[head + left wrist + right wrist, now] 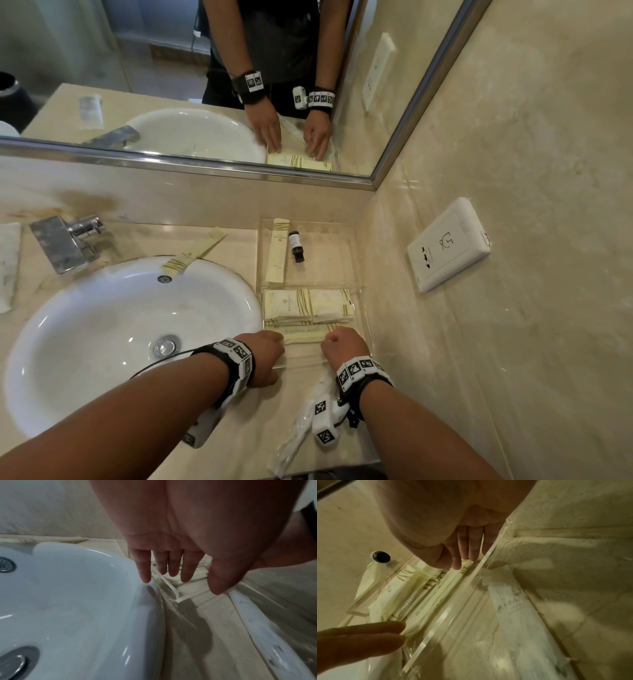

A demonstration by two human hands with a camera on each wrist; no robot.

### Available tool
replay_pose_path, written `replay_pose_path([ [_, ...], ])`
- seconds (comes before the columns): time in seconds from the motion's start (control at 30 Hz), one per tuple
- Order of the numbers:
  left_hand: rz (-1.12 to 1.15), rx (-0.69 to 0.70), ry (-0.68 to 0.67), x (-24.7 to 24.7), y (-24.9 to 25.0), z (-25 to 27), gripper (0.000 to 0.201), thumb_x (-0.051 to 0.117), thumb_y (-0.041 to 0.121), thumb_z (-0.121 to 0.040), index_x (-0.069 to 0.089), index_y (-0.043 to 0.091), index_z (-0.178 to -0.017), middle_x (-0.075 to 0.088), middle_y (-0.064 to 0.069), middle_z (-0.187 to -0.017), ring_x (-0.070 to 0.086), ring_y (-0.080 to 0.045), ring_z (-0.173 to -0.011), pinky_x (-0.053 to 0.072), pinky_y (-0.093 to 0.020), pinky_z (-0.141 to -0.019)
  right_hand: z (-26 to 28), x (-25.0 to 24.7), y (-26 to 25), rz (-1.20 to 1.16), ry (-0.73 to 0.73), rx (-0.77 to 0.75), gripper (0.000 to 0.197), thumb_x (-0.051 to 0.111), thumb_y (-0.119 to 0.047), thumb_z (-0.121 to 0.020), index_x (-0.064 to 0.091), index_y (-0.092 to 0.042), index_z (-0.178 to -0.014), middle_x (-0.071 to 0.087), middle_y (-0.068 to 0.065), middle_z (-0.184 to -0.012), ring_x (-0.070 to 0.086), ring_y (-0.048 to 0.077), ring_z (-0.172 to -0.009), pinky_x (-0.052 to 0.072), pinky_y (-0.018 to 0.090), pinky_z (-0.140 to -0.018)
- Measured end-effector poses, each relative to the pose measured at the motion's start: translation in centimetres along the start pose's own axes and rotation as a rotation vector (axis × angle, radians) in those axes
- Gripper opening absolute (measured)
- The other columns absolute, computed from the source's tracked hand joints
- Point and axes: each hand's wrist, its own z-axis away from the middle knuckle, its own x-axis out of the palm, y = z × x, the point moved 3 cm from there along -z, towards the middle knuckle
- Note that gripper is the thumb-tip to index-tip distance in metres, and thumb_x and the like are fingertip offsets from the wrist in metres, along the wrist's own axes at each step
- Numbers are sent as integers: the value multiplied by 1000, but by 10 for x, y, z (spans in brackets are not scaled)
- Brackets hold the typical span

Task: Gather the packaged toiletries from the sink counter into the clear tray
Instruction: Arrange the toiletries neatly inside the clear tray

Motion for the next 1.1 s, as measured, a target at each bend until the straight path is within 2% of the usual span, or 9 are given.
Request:
replay_pose_path([
  [0.2,19,-6,32,-20,-10,7,51,51,42,-88,53,20,-134,38,1,-150,40,-22,-136,44,-42,-105,-3,0,-1,-24,4,-2,16,48,-17,-73,42,-19,-59,44,-1,-59,40,16,-51,32,25,-49],
  [0.3,88,-35,113,-34,-17,6,49,51,40,-88,52,24,-135,46,2,-145,45,-20,-131,44,-40,-104,-4,-4,-2,-78,108,9,21,46,-15,-74,44,-16,-53,46,-4,-58,39,14,-48,31,23,-49],
  [0.43,159,-154,257,-65,-34,-2,46,50,38,-90,53,25,-134,51,2,-138,48,-20,-124,46,-39,-101,-11,-18,-20,-89,217,-63,26,44,-27,-77,47,-24,-51,53,-3,-82,44,9,-57,35,23,-55],
  [0.5,169,-215,300,-82,-42,-9,49,51,39,-90,49,25,-138,48,1,-140,47,-21,-125,46,-40,-101,-15,-27,-36,-116,212,-100,17,50,-29,-82,61,-33,-69,56,-7,-98,55,9,-75,43,25,-67],
  [0.57,176,-272,320,-98,-49,-16,49,50,39,-90,48,26,-138,47,0,-140,46,-23,-125,47,-42,-99,-21,-35,-52,-123,212,-142,18,54,-31,-87,69,-32,-96,56,-12,-116,59,10,-93,48,27,-81],
  [0.63,164,-324,324,-111,-53,-23,47,49,40,-92,49,26,-137,47,-1,-139,46,-25,-125,48,-43,-98,-29,-41,-68,-117,208,-182,22,55,-33,-91,69,-31,-109,54,-13,-125,60,9,-94,49,27,-84],
  [0.8,113,-447,311,-125,-58,-39,41,51,43,-91,52,21,-125,55,-5,-124,54,-27,-112,49,-39,-86,-51,-55,-102,26,206,-231,28,52,-35,-95,64,-30,-120,55,-7,-128,58,12,-86,47,26,-78],
  [0.9,141,-502,306,-128,-65,-49,39,52,45,-91,52,18,-119,57,-6,-118,56,-27,-109,46,-38,-82,-69,-64,-117,66,222,-206,30,51,-37,-96,63,-30,-122,57,-5,-127,61,15,-97,47,28,-81],
  [1.1,249,-577,333,-130,-81,-69,47,56,50,-89,50,16,-122,53,-8,-120,56,-28,-110,46,-37,-83,-105,-65,-139,52,206,-150,43,54,-47,-92,59,-30,-132,59,-3,-128,63,17,-106,50,32,-85],
])
